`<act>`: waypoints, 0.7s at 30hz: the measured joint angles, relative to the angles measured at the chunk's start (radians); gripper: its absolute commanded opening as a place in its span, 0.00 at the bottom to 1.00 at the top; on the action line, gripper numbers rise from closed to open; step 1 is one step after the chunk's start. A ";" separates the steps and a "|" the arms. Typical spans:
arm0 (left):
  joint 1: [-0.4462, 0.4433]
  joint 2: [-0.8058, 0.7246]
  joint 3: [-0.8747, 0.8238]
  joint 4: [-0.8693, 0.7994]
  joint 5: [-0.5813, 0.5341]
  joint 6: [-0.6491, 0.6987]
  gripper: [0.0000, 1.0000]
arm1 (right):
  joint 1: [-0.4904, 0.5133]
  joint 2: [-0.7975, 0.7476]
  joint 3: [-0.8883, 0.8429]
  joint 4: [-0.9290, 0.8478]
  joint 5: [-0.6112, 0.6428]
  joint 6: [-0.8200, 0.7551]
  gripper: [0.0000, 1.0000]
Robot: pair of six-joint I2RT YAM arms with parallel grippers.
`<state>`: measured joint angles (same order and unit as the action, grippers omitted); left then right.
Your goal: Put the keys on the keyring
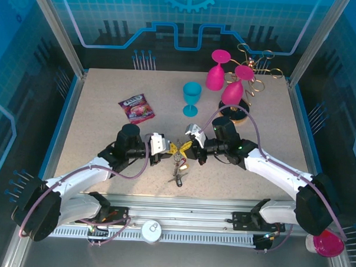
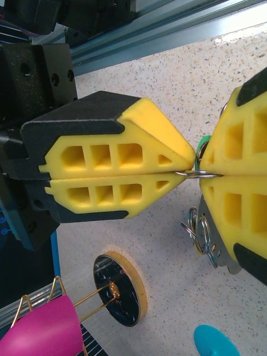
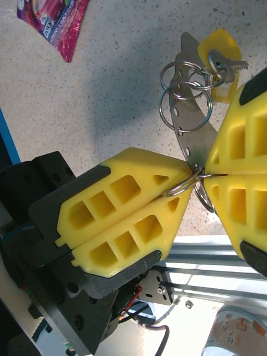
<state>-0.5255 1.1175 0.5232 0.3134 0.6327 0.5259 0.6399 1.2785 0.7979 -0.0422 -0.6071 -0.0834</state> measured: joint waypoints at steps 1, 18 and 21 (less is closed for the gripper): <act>0.000 0.000 0.000 0.000 0.000 0.000 0.00 | -0.001 0.000 -0.001 0.000 -0.001 0.002 0.00; -0.001 -0.008 -0.049 0.124 0.023 -0.054 0.00 | -0.040 0.064 -0.007 0.023 -0.097 0.039 0.35; -0.001 -0.008 -0.049 0.154 0.031 -0.056 0.00 | -0.045 -0.016 -0.078 0.081 -0.069 0.001 0.35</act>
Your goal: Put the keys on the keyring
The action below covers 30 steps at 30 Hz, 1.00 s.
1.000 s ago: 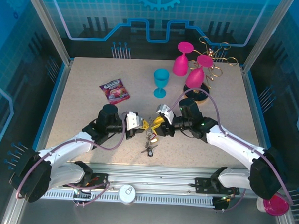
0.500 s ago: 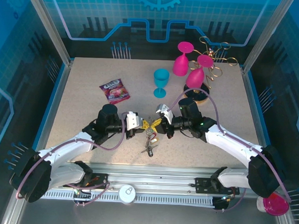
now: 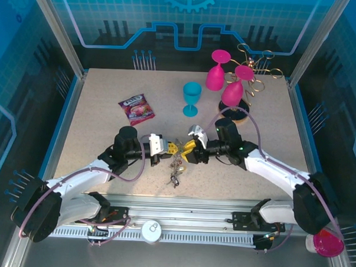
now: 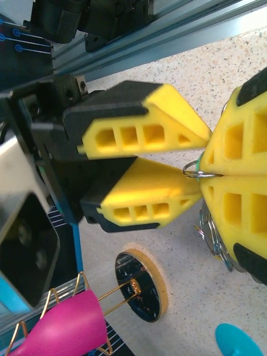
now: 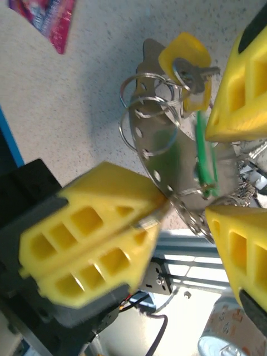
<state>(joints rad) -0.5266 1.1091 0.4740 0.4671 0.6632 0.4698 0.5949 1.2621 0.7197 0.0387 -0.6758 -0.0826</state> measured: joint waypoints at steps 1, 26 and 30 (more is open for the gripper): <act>0.000 0.000 0.000 0.005 0.001 0.000 0.00 | 0.000 -0.027 -0.023 0.021 0.011 -0.026 0.35; 0.000 0.001 0.000 0.040 0.034 -0.001 0.00 | 0.013 -0.014 -0.052 0.227 -0.036 -0.259 0.28; 0.000 0.001 0.000 0.040 0.034 -0.001 0.00 | 0.013 -0.014 -0.052 0.241 -0.044 -0.254 0.20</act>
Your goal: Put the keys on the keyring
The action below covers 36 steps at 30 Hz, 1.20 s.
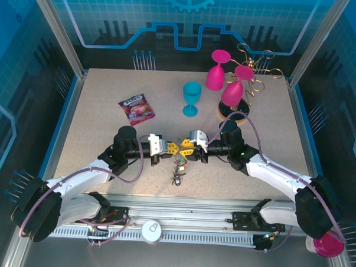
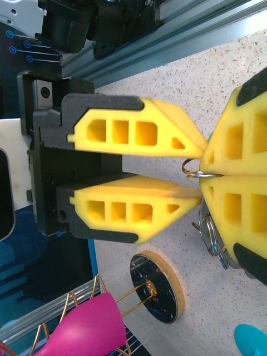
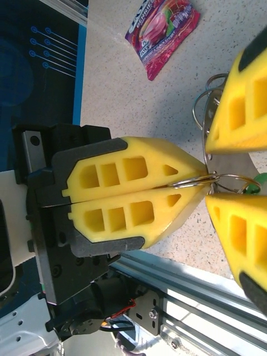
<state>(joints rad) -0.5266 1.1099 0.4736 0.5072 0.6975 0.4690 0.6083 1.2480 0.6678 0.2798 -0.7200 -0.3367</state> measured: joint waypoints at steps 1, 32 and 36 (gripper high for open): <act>0.000 0.000 0.000 0.000 0.000 0.000 0.00 | 0.000 0.001 0.000 0.004 -0.003 0.000 0.17; 0.000 0.008 0.147 -0.449 -0.110 0.144 0.00 | 0.062 0.130 0.410 -0.676 0.149 -0.186 0.00; 0.000 0.008 0.146 -0.459 -0.112 0.145 0.00 | 0.068 0.137 0.419 -0.702 0.160 -0.192 0.00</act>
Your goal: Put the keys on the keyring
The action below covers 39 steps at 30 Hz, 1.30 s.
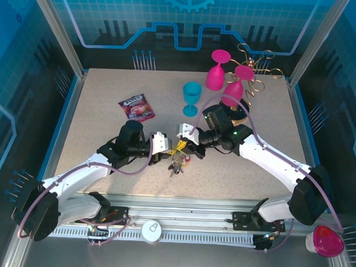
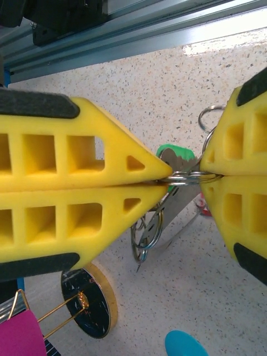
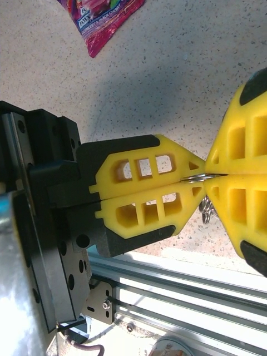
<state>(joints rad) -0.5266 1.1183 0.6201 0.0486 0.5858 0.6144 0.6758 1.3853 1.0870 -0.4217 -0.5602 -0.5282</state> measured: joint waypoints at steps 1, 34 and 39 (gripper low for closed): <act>0.000 0.000 0.000 0.001 0.000 0.000 0.00 | 0.000 0.000 0.000 0.000 0.000 0.001 0.00; 0.000 0.001 -0.056 0.149 0.013 -0.055 0.00 | -0.086 -0.087 -0.185 0.193 -0.067 0.160 0.33; 0.000 0.000 -0.069 0.190 0.014 -0.067 0.00 | -0.101 -0.093 -0.233 0.257 -0.121 0.211 0.34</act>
<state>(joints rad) -0.5262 1.1179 0.5507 0.2382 0.6003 0.5476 0.5747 1.2922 0.8543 -0.1642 -0.6815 -0.3168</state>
